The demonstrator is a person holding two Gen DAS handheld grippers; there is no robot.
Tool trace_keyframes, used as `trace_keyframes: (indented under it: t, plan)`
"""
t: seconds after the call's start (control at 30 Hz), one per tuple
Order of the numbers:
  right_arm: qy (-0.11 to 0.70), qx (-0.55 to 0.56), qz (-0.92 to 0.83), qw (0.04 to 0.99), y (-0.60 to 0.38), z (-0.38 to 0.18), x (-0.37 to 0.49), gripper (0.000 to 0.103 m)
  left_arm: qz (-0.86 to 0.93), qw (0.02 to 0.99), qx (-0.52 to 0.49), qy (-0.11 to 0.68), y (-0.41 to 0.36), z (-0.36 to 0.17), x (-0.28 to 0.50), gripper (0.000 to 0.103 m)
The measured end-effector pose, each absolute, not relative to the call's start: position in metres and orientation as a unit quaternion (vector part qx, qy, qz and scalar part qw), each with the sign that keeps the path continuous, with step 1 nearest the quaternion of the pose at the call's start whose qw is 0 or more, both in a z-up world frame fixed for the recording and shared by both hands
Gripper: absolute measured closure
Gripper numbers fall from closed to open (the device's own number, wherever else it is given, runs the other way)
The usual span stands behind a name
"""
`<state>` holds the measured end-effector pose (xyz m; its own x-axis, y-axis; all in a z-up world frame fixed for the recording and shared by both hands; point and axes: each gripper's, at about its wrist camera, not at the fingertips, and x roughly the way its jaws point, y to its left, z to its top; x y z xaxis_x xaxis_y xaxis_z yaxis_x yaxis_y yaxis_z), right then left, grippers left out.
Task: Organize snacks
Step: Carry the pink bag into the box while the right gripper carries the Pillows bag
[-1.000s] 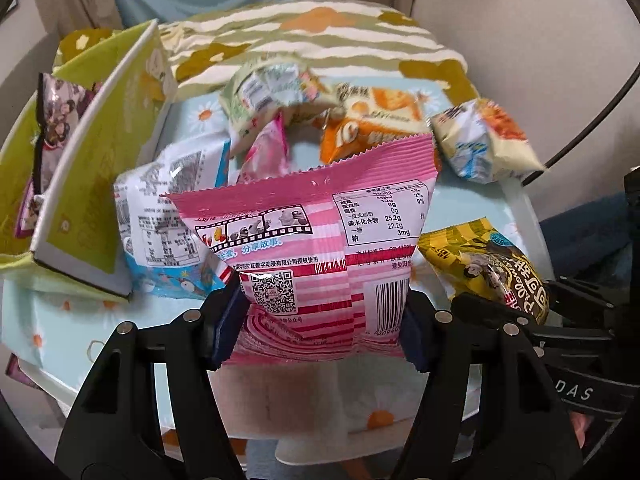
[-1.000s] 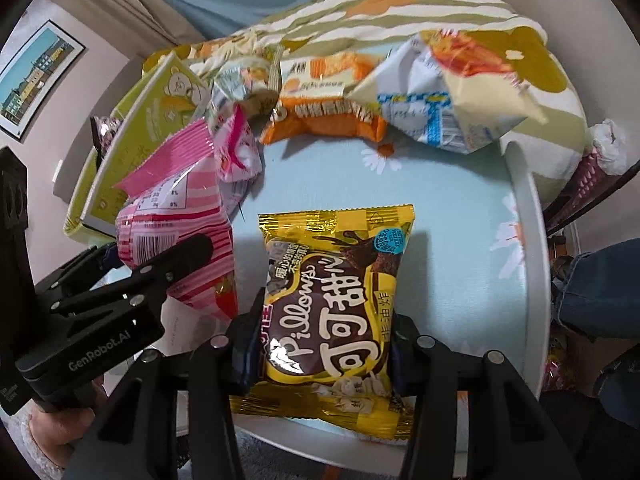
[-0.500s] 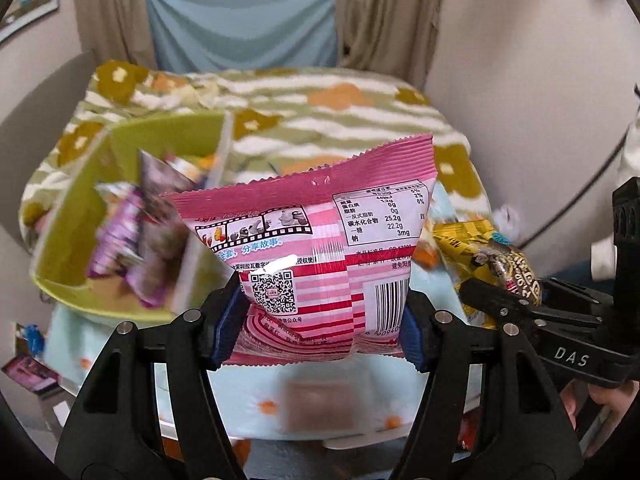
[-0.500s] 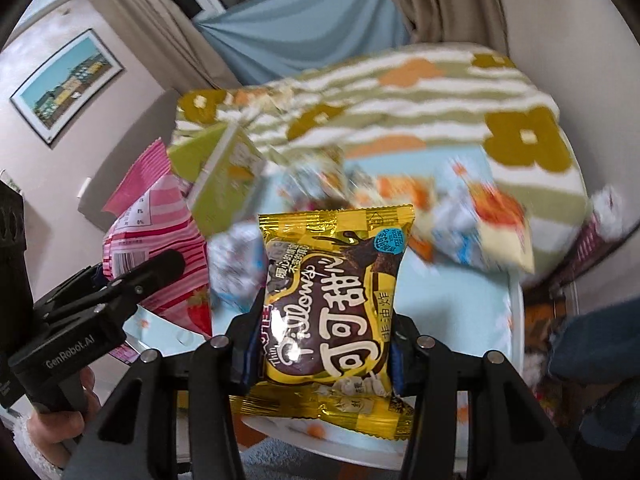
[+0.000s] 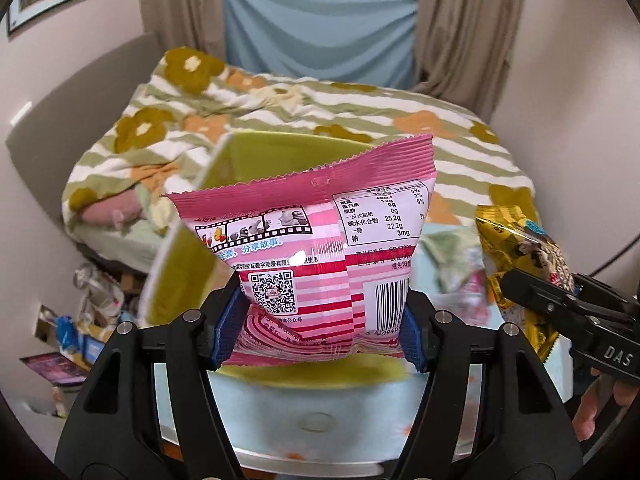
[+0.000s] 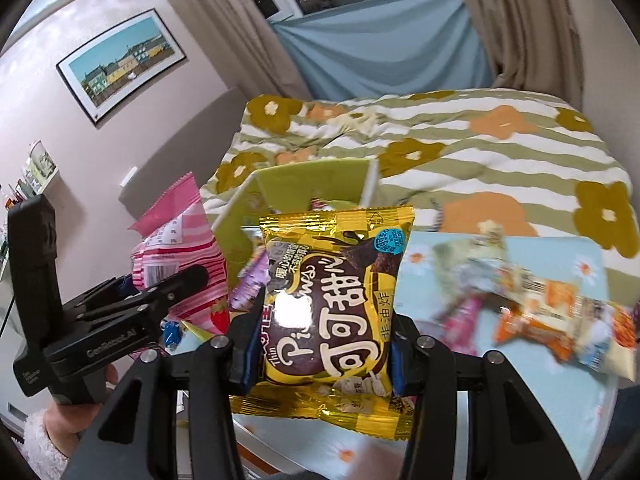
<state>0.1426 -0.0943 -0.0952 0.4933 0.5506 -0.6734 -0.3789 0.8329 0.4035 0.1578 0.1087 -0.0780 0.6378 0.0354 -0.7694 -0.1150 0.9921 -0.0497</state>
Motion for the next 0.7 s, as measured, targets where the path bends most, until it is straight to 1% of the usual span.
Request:
trace_keyframes:
  t: [0.13, 0.27, 0.3, 0.33, 0.37, 0.4, 0.7]
  plan:
    - [0.436, 0.094, 0.274, 0.852, -0.053, -0.1, 0.157, 0.058, 0.039, 0.893, -0.051, 0.445, 0.156, -0.096, 0.181, 0.039]
    - [0.45, 0.093, 0.263, 0.849, -0.024, -0.107, 0.166, 0.058, 0.028, 0.881, -0.046, 0.47, 0.183, -0.123, 0.198, 0.037]
    - [0.453, 0.094, 0.259, 0.848, -0.019, -0.11, 0.168, 0.058, 0.027, 0.878, -0.043, 0.475, 0.188, -0.131, 0.202, 0.033]
    - [0.456, 0.096, 0.255, 0.847, -0.014, -0.113, 0.169, 0.058, 0.025, 0.876, -0.042, 0.48, 0.191, -0.136, 0.204, 0.021]
    - [0.46, 0.098, 0.25, 0.847, -0.009, -0.116, 0.17, 0.058, 0.019, 0.872, -0.042, 0.487, 0.195, -0.143, 0.205, 0.013]
    - [0.462, 0.099, 0.246, 0.846, -0.005, -0.119, 0.17, 0.058, 0.014, 0.872, -0.043, 0.488, 0.198, -0.146, 0.204, 0.0]
    - [0.472, 0.092, 0.221, 0.849, 0.013, -0.134, 0.168, 0.058, -0.009, 0.873, -0.066, 0.484, 0.215, -0.154, 0.184, 0.0]
